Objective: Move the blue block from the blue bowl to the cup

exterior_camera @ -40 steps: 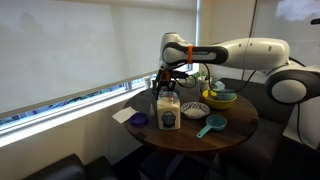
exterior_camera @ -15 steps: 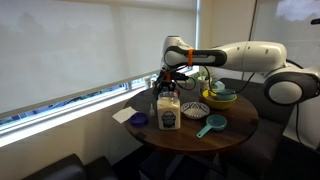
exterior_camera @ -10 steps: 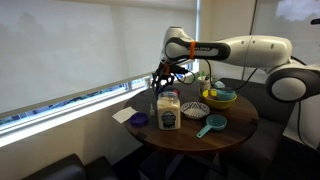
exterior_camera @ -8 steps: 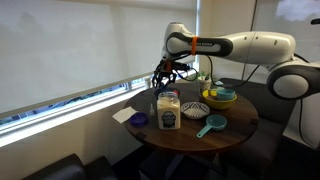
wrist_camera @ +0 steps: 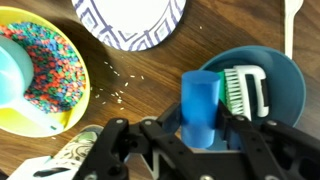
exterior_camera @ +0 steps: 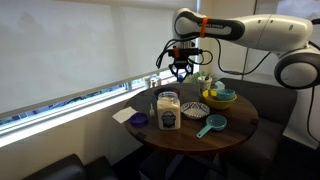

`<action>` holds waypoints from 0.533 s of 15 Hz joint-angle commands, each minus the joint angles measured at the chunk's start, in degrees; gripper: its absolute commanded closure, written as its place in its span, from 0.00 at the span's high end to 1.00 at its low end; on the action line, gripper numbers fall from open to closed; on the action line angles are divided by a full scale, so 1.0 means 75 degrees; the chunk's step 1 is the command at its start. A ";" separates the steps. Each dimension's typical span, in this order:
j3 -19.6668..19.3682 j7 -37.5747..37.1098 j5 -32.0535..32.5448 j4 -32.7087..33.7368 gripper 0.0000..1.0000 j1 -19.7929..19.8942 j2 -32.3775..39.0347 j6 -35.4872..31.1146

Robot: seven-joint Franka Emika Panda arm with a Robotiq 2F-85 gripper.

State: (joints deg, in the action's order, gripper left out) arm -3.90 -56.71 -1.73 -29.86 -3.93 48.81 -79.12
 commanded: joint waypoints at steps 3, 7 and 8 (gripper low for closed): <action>-0.0443 -0.2009 0.0178 -0.0293 0.13 -0.0098 -0.0523 0.0052; -0.0451 -0.1960 0.0069 0.0000 0.38 -0.0003 -0.0309 -0.0110; -0.0469 -0.2011 0.0074 -0.0004 0.13 -0.0004 -0.0308 -0.0141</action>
State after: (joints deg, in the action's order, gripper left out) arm -7.43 -71.81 -1.18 -29.89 -3.96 46.50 -80.18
